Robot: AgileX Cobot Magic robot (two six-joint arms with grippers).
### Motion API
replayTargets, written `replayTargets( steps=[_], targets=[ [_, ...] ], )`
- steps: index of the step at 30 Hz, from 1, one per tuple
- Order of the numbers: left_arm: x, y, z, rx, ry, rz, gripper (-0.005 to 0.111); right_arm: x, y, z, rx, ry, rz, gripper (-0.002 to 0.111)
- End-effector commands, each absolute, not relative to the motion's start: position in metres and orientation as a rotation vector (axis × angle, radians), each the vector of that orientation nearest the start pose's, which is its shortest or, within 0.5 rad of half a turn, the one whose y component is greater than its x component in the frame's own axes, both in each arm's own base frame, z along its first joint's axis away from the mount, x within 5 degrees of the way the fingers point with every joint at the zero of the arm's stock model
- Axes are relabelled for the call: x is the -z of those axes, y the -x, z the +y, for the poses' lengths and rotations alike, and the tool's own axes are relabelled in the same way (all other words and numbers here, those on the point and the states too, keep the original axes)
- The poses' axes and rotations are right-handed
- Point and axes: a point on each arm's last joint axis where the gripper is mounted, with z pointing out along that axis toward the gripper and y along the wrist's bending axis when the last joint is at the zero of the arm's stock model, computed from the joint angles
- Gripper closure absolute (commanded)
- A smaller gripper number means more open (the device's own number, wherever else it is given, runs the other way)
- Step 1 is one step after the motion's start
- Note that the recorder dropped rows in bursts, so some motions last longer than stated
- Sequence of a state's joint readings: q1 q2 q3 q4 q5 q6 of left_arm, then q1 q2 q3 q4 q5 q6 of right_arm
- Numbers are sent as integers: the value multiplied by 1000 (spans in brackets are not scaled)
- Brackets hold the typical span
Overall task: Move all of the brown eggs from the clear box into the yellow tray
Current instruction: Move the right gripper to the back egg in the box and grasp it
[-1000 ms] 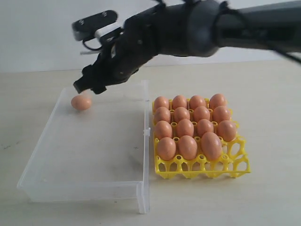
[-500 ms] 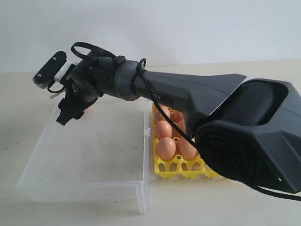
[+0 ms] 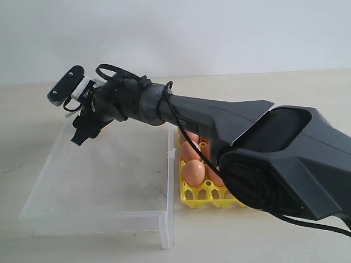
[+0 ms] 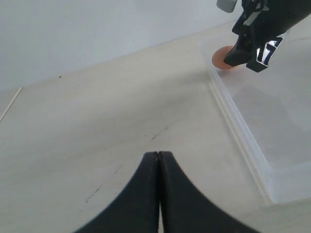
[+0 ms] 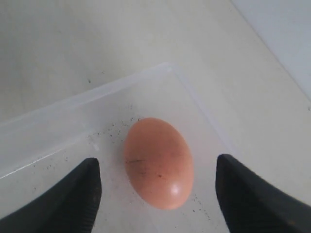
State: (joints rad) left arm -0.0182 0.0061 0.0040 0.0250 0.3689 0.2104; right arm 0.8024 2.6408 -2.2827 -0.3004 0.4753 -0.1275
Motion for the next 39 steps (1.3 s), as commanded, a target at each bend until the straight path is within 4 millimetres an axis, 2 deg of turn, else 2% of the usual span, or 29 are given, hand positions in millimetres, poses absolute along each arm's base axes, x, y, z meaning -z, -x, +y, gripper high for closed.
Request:
replayTargets(
  steps=[1, 5, 10, 14, 24, 29, 39],
  targets=[
    [-181, -53, 0, -151, -226, 1833, 107, -115, -417, 410, -101, 1199, 1920, 43],
    [-181, -53, 0, -151, -226, 1833, 107, -102, -419, 412, -124, 1185, 1924, 43],
    [-181, -53, 0, -151, -226, 1833, 107, -96, -427, 412, -122, 1164, 1913, 43],
    [-181, -53, 0, -151, -226, 1833, 107, -98, -433, 408, -100, 1164, 1887, 43],
    [-181, -53, 0, -151, -226, 1833, 107, -100, -433, 409, -118, 1152, 1866, 43],
    [-181, -53, 0, -151, -226, 1833, 107, -95, -429, 408, -168, 1129, 1960, 43],
    [-181, -53, 0, -151, -226, 1833, 107, -94, -431, 406, -163, 1190, 1939, 44]
  ],
)
